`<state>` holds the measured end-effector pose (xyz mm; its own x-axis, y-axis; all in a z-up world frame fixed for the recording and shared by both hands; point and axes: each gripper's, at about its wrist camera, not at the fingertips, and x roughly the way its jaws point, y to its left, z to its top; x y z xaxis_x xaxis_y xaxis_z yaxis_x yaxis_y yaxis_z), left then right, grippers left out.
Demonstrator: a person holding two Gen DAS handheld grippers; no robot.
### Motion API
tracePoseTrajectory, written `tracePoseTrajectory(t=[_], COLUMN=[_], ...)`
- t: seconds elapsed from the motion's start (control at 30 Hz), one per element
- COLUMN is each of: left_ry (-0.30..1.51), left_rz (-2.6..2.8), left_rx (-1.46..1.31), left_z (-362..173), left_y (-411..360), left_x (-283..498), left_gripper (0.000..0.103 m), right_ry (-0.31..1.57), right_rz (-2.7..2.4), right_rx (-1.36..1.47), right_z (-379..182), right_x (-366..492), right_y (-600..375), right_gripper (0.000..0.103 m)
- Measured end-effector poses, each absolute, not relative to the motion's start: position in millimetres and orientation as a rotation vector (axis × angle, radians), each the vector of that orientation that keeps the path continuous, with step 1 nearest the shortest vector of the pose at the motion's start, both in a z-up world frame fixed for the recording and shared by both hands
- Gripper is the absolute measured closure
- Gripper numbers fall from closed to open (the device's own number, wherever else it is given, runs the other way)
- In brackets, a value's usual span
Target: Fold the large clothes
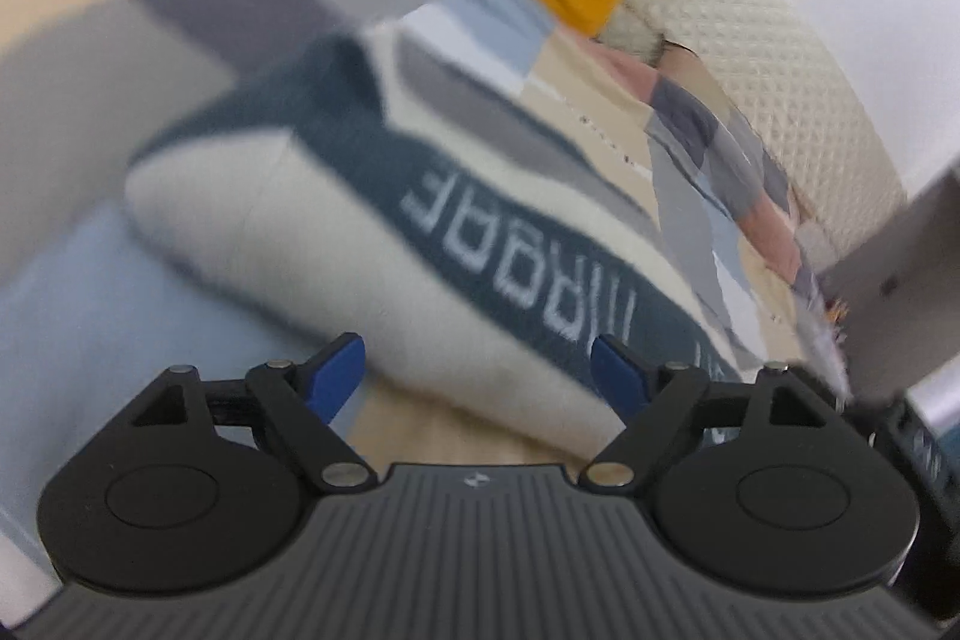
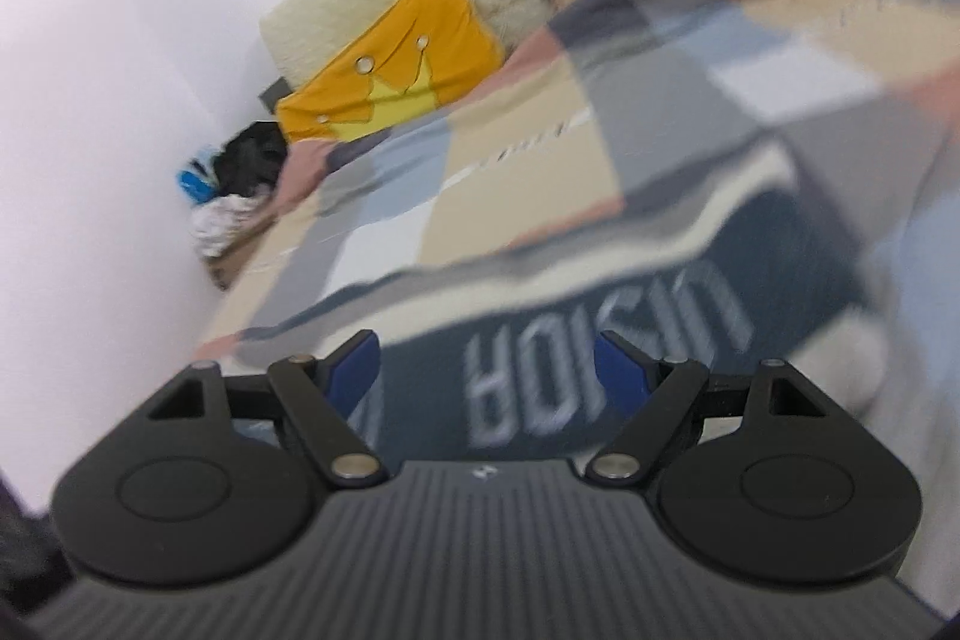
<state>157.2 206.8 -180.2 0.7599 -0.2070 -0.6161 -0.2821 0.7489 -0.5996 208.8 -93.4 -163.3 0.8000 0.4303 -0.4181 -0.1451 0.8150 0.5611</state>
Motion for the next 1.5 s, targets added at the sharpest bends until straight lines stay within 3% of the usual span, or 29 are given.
tracePoseTrajectory(t=[0.1,0.17,0.57,0.97,1.33,1.5], left_ry=[0.719,0.720,0.647,0.613,0.607,0.604], left_rz=[0.067,0.060,0.085,0.137,0.102,0.101], left_rx=[-0.861,-0.979,-1.423,-1.323,-1.343,-1.334], left_z=[-189.7,-202.6,-261.8,-256.1,-257.8,-259.0], left_y=[223.6,234.5,253.9,248.8,264.0,264.5], left_x=[156.3,155.6,158.0,178.8,188.2,186.3], left_gripper=[0.013,0.013,0.015,0.061,0.064,0.064], right_ry=[0.627,0.676,0.921,0.896,0.580,0.630], right_rz=[0.374,0.405,0.502,0.495,0.081,0.120], right_rx=[0.619,0.681,1.027,1.207,1.457,1.394], right_z=[-177.7,-188.6,-247.2,-265.8,-262.8,-259.2], right_x=[206.5,210.3,223.8,246.4,225.4,226.1], right_y=[-88.4,-83.3,-60.7,-54.5,-142.7,-140.5], right_gripper=[0.020,0.010,0.010,0.012,0.012,0.011])
